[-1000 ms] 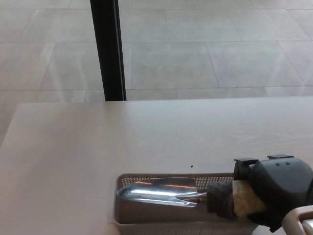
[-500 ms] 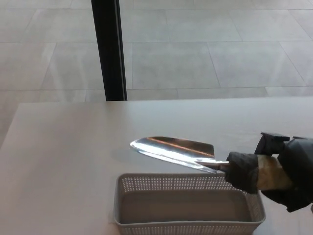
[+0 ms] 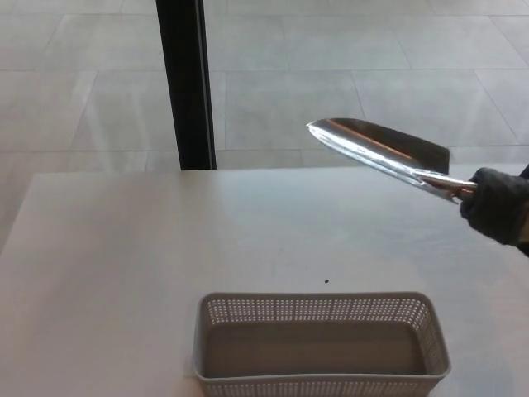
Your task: A garden tool is kept on the righthand side and a container is kept on the lefthand side on a desk infront of the robot. the robot uses its right hand to pick up the garden tool and makes a scooping motion inside the container
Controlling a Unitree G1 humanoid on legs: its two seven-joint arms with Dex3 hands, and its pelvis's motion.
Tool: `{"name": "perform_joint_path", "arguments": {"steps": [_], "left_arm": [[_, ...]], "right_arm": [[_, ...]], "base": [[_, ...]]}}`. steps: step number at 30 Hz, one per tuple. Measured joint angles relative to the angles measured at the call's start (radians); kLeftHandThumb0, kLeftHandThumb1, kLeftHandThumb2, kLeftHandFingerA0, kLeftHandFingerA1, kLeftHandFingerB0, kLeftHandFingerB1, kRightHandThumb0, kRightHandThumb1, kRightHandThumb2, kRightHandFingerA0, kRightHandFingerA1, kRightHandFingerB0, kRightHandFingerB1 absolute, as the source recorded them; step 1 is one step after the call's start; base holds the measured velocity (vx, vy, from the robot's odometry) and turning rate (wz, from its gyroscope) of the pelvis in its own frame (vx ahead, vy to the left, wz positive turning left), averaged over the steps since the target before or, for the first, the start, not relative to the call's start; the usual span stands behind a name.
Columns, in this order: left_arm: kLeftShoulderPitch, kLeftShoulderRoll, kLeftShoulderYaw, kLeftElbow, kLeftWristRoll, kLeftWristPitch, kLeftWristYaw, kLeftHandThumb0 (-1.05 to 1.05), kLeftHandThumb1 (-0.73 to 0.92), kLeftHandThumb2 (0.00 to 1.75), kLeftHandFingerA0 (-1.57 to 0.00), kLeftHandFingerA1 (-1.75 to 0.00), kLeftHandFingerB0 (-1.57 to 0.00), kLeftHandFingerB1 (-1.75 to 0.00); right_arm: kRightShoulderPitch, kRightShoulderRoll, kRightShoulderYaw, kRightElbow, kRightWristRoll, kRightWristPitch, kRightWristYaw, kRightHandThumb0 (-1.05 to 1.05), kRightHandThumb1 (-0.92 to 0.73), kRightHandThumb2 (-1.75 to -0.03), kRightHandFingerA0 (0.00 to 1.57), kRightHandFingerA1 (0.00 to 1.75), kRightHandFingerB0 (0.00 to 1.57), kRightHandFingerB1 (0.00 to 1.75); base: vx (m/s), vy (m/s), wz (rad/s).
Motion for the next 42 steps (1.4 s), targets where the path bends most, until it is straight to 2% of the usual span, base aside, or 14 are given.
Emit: {"name": "perform_joint_path", "arguments": {"steps": [4,15,17,20,21,23,24,27,33,36,38,40,41,42], "left_arm": [[0.01,0.001,-0.003,0.004,0.0,0.0,0.003,-0.48,0.69,0.61,-0.61,-0.66,-0.55,-0.52],[0.019,0.0,0.03,0.006,-0.011,0.0,0.004,-0.48,0.65,0.59,-0.64,-0.68,-0.58,-0.53],[0.019,-0.001,0.031,0.006,-0.011,0.0,0.005,-0.49,0.67,0.6,-0.61,-0.65,-0.55,-0.52],[0.019,-0.001,0.03,0.006,-0.011,0.0,0.005,-0.48,0.67,0.6,-0.58,-0.65,-0.54,-0.52],[0.018,-0.001,0.029,0.006,-0.011,0.0,0.005,-0.48,0.66,0.6,-0.6,-0.66,-0.55,-0.52],[0.017,-0.001,0.028,0.005,-0.011,0.0,0.005,-0.48,0.67,0.6,-0.61,-0.67,-0.54,-0.52],[0.016,-0.001,0.027,0.005,-0.01,0.0,0.005,-0.46,0.69,0.6,-0.61,-0.65,-0.54,-0.51],[0.014,-0.003,0.023,0.007,-0.009,0.0,0.008,-0.47,0.69,0.6,-0.62,-0.66,-0.54,-0.52],[0.011,-0.005,0.013,0.007,-0.007,0.0,0.009,-0.5,0.68,0.6,-0.62,-0.64,-0.54,-0.51],[0.008,-0.006,0.011,0.007,-0.007,0.0,0.009,-0.51,0.68,0.6,-0.6,-0.61,-0.53,-0.5],[0.007,-0.006,0.009,0.007,-0.007,0.0,0.009,-0.51,0.69,0.61,-0.61,-0.63,-0.54,-0.51],[0.006,-0.006,0.006,0.006,-0.007,0.0,0.009,-0.51,0.69,0.61,-0.58,-0.66,-0.53,-0.52],[0.006,-0.006,0.005,0.004,-0.007,0.0,0.009,-0.5,0.69,0.6,-0.59,-0.71,-0.54,-0.54],[0.006,-0.006,0.003,0.001,-0.007,0.0,0.009,-0.5,0.69,0.6,-0.59,-0.71,-0.54,-0.54]], "right_arm": [[-0.059,-0.082,-0.043,0.115,0.039,0.026,-0.023,-0.2,-0.51,-0.97,0.92,1.74,0.85,1.26],[-0.071,-0.148,0.004,0.41,0.097,0.156,-0.039,-0.16,-0.6,-0.83,1.01,1.66,0.71,1.35],[-0.07,-0.155,0.019,0.465,0.108,0.166,-0.05,-0.26,-0.63,-0.77,0.88,1.73,0.7,1.48],[-0.068,-0.168,0.087,0.54,0.107,0.187,-0.064,-0.19,-0.7,-0.68,0.97,1.74,0.67,1.36],[-0.067,-0.169,0.107,0.557,0.107,0.192,-0.068,-0.26,-0.67,-0.69,0.87,1.66,0.82,0.87],[-0.067,-0.173,0.146,0.588,0.107,0.199,-0.08,-0.28,-0.65,-0.71,0.9,1.64,0.85,0.78],[-0.067,-0.173,0.161,0.601,0.107,0.202,-0.085,-0.3,-0.68,-0.69,0.88,1.63,0.74,1.11],[-0.068,-0.173,0.205,0.636,0.108,0.215,-0.097,-0.31,-0.7,-0.71,0.88,1.6,0.84,1.0],[-0.065,-0.216,0.365,0.654,0.081,0.22,-0.144,-0.4,-0.7,-0.62,0.85,1.38,0.72,0.53],[-0.063,-0.234,0.431,0.643,0.065,0.224,-0.167,-0.46,-0.7,-0.61,0.85,1.22,0.66,0.7],[-0.059,-0.239,0.456,0.635,0.062,0.227,-0.18,-0.49,-0.7,-0.61,0.83,1.14,0.63,0.64],[-0.058,-0.241,0.471,0.63,0.061,0.231,-0.189,-0.56,-0.74,-0.62,0.63,0.83,0.47,0.46],[-0.056,-0.241,0.475,0.626,0.063,0.233,-0.189,-0.65,-0.62,-0.98,0.49,0.74,0.29,0.49],[-0.053,-0.241,0.48,0.618,0.064,0.239,-0.183,-0.65,-0.62,-0.98,0.49,0.74,0.29,0.49]], "base": [[0.0,0.0,0.0],[0.0,0.0,0.0],[0.0,0.0,0.0],[0.0,0.0,0.0],[0.0,0.0,0.0],[0.0,0.0,0.0],[0.0,0.0,0.0],[0.0,0.0,0.0],[0.0,0.0,0.0],[0.0,0.0,0.0],[0.0,0.0,0.0],[0.0,0.0,0.0],[0.0,0.0,0.0],[0.0,0.0,0.0]]}}
